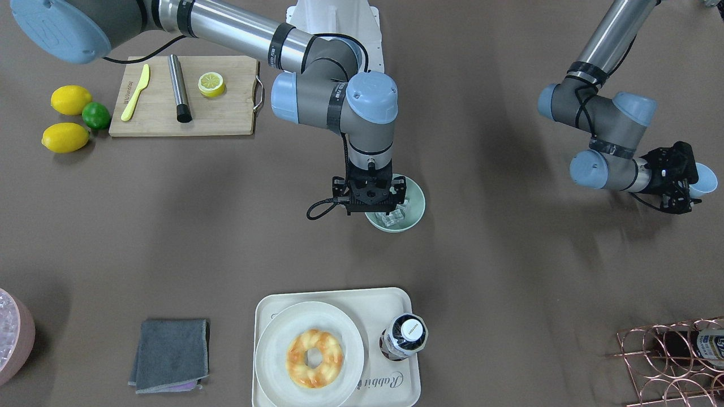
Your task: Pour ice into bowl
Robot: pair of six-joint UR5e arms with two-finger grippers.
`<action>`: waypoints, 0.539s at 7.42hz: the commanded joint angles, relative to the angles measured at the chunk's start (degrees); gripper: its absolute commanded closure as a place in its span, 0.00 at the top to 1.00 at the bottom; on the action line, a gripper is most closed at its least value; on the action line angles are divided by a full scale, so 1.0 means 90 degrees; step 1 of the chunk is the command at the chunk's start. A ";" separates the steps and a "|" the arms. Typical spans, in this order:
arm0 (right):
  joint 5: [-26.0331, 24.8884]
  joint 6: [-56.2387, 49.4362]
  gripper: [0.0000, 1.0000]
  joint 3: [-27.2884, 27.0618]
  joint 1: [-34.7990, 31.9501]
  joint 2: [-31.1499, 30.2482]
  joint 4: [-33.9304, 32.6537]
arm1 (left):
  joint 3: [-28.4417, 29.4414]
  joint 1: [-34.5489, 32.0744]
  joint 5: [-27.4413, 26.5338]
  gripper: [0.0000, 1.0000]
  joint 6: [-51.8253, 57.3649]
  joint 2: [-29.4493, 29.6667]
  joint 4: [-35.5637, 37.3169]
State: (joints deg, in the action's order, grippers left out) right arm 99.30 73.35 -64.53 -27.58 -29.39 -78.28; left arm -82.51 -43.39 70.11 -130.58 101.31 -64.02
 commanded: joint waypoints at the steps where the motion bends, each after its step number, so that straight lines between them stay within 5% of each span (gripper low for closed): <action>1: 0.0012 -0.0074 0.00 -0.0047 0.0018 -0.0035 0.0017 | -0.0295 -0.0003 -0.0007 0.97 0.0124 -0.0055 0.0228; 4: 0.0274 -0.0405 0.00 -0.0388 -0.0322 -0.0151 -0.0062 | -0.1530 -0.0236 0.0003 0.97 0.1115 -0.0094 0.0617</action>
State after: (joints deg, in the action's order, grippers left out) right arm 99.94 71.40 -66.35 -28.55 -29.94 -78.49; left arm -89.38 -44.15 70.06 -126.35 100.56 -60.57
